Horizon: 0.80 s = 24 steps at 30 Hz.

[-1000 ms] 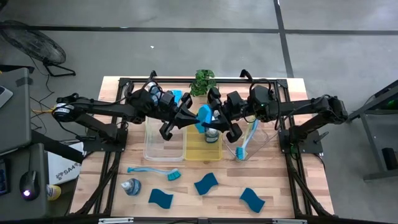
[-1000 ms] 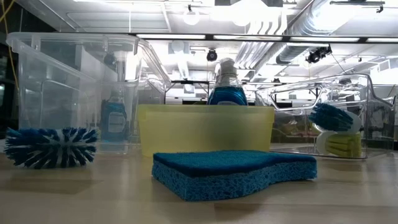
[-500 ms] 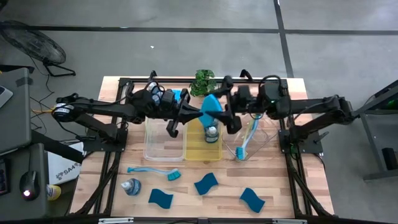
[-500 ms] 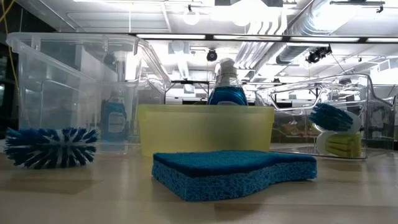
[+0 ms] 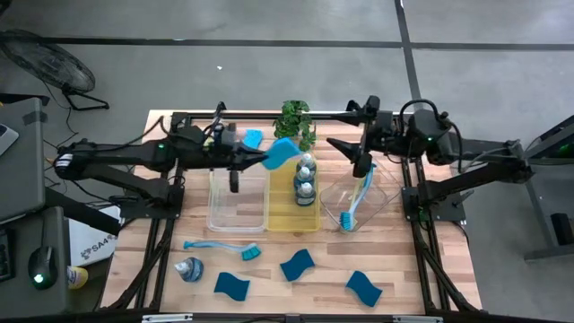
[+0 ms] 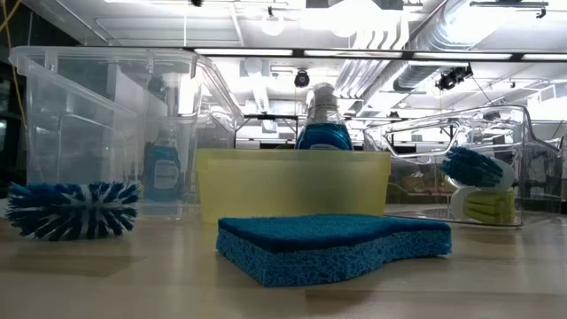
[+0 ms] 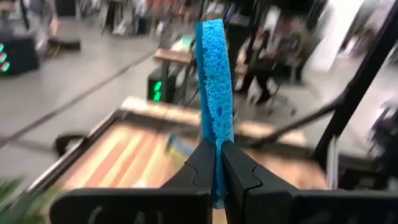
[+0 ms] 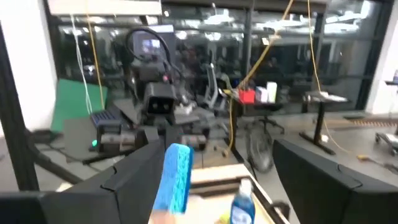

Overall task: Pick & Place Kitchen Sink Supplies
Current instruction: Put the blue sponge into the white bin

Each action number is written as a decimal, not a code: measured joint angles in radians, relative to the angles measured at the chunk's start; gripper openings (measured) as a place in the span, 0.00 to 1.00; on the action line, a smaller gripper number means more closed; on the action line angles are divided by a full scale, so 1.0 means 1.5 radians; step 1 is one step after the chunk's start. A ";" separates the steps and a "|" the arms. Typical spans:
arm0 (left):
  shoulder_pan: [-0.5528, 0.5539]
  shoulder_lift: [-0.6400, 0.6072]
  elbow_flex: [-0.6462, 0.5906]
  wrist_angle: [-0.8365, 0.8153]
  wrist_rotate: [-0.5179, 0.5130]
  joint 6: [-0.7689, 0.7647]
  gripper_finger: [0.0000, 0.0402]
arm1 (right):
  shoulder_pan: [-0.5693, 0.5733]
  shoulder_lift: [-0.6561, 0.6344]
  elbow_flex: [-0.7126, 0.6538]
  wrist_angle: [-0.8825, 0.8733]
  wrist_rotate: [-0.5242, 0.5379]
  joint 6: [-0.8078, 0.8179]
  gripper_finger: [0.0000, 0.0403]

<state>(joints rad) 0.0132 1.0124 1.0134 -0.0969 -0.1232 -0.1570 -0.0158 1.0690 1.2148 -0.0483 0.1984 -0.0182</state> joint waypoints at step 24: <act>0.000 0.075 -0.001 -0.536 -0.078 0.017 0.00 | 0.001 0.006 0.000 -0.066 0.001 0.047 0.73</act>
<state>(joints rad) 0.0135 1.1255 1.0126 -0.9003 -0.2409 -0.1314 -0.0147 1.0779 1.2148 -0.1468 0.2001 0.0517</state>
